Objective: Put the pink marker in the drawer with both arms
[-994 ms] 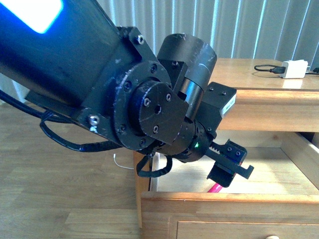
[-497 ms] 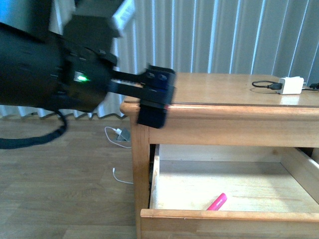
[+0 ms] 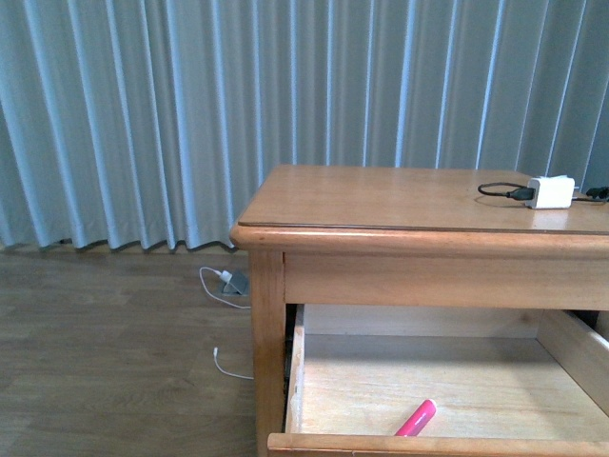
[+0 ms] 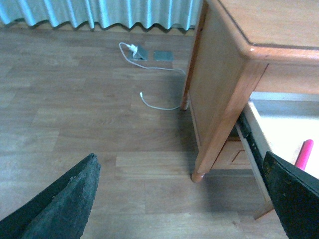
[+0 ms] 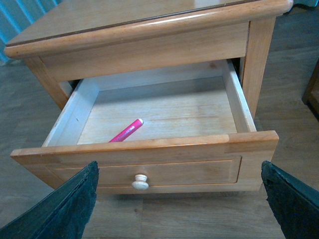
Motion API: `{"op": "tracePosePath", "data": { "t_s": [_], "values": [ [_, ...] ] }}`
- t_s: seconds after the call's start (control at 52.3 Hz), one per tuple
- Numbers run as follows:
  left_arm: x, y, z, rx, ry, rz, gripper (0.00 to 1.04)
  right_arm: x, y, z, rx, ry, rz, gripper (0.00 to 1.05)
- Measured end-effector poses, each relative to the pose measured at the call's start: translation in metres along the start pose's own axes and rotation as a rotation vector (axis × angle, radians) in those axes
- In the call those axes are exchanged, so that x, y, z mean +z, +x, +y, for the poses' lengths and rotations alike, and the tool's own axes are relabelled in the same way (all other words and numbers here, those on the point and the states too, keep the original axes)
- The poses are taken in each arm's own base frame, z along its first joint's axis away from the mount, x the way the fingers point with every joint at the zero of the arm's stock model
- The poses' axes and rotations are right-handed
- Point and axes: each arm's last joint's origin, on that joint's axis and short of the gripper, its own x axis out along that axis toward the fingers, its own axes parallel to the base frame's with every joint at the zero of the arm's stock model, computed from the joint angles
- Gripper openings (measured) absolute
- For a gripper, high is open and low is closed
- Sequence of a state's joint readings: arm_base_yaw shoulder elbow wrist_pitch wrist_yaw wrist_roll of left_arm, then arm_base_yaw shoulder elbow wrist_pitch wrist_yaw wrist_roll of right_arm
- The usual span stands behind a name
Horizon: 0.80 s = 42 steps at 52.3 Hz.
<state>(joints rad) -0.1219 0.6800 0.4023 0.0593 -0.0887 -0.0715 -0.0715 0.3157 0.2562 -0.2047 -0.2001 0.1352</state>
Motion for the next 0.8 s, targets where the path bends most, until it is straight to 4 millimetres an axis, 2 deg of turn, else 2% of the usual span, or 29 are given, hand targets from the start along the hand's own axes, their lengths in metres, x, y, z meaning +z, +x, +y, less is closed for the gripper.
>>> {"op": "tracePosePath", "data": {
  "t_s": [0.153,0.21,0.497,0.574,0.612,0.631,0.727,0.803],
  "values": [
    [-0.038,-0.026,0.021,0.078,-0.100,0.033,0.99,0.000,0.000,0.000,0.000,0.000,0.000,0.96],
    [-0.045,-0.030,0.023,0.099,-0.113,0.032,0.99,0.000,0.000,0.000,0.000,0.000,0.000,0.96],
    [-0.046,-0.031,0.023,0.095,-0.124,0.019,0.98,0.000,0.000,0.000,0.000,0.000,0.000,0.96],
    [-0.052,-0.031,0.020,0.033,-0.037,-0.149,0.82,0.000,0.000,0.000,0.000,0.000,0.000,0.96],
    [-0.053,-0.032,0.019,0.022,-0.021,-0.180,0.78,0.000,0.000,0.000,0.000,0.000,0.000,0.96],
    [-0.053,-0.033,0.018,0.018,-0.002,-0.205,0.72,0.000,0.000,0.000,0.000,0.000,0.000,0.96],
    [-0.059,-0.034,0.019,0.022,0.026,-0.218,0.47,0.000,0.000,0.000,0.000,0.000,0.000,0.96],
    [-0.063,-0.035,0.019,0.023,0.031,-0.218,0.32,0.000,0.000,0.000,0.000,0.000,0.000,0.96]
  ]
}}
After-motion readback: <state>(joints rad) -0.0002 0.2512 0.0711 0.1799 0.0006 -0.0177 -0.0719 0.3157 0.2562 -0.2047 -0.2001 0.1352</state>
